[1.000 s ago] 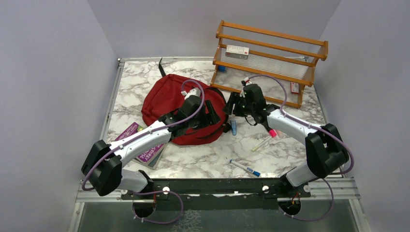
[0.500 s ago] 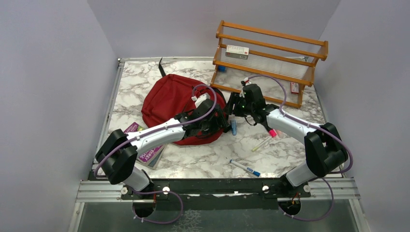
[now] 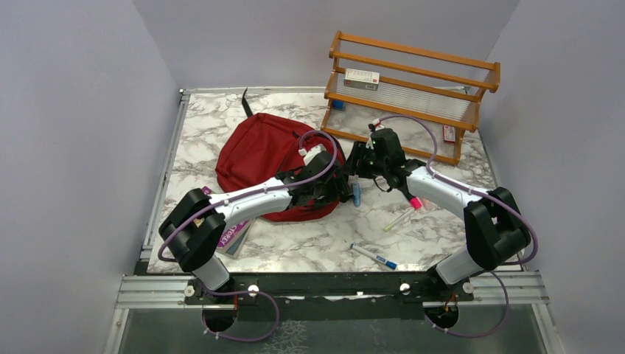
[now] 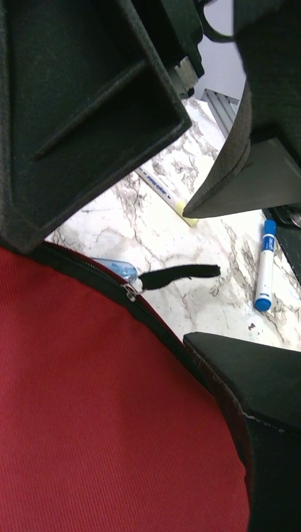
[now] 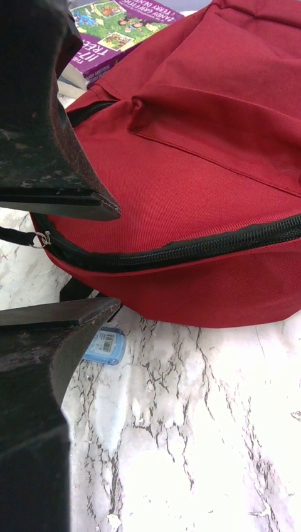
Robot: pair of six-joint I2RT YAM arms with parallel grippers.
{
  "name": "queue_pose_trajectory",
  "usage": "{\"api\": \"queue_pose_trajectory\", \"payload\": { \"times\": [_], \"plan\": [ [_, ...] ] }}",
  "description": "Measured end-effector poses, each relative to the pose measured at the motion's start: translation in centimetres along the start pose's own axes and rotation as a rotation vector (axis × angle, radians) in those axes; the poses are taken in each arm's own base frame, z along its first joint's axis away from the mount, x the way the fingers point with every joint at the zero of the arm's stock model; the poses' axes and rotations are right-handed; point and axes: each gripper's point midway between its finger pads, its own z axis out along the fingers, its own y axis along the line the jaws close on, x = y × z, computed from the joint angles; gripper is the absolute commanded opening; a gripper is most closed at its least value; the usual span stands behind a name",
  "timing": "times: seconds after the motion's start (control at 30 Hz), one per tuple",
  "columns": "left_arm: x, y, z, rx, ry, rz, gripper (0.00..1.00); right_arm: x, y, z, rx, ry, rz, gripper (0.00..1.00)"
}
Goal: Pack the student bag
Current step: Unzip the student bag at the center of the board.
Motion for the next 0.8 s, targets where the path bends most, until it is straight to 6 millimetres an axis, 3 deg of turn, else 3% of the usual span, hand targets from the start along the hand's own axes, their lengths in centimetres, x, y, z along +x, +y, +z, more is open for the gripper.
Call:
{"api": "queue_pose_trajectory", "payload": {
  "times": [0.8],
  "plan": [
    [0.0,-1.3,2.5,0.047,0.001,-0.002,0.48,0.2,-0.3,0.0,0.005,0.003,0.002,0.46]
  ]
}}
